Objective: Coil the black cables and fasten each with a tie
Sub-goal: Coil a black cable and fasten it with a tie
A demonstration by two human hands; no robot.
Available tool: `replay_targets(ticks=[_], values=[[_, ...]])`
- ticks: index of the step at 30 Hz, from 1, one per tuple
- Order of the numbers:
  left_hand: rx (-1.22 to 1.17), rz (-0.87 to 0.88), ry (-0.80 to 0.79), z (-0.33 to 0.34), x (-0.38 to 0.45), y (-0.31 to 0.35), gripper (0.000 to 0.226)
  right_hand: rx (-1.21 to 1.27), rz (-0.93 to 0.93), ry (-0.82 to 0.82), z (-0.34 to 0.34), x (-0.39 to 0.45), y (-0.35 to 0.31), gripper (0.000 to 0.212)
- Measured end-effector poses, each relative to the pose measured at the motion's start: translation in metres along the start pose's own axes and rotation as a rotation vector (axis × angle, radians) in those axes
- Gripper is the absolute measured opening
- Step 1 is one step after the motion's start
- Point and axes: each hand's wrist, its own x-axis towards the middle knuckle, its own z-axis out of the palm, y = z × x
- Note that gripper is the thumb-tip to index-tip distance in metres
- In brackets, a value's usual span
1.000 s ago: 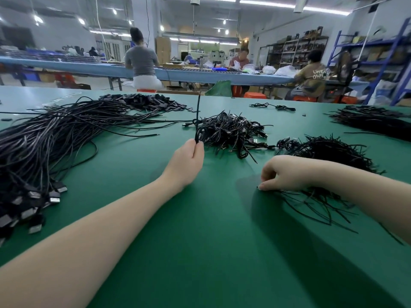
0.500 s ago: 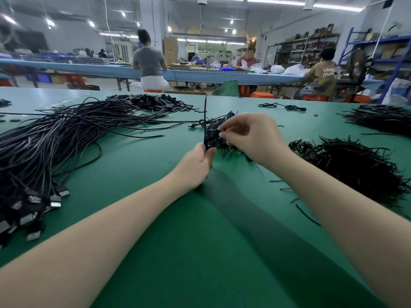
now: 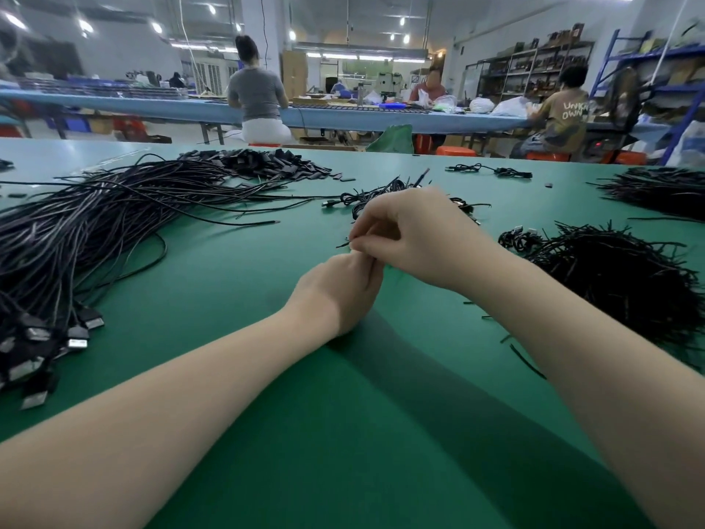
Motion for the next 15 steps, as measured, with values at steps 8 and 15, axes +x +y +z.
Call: replay_targets(ticks=[8, 15], values=[[0.25, 0.379, 0.326, -0.019, -0.015, 0.019, 0.016, -0.18, 0.091, -0.192, -0.049, -0.002, 0.005, 0.006], [0.23, 0.734, 0.407, -0.027, -0.022, 0.029, 0.026, 0.679, 0.382, -0.594, -0.052, -0.021, 0.057, 0.02]])
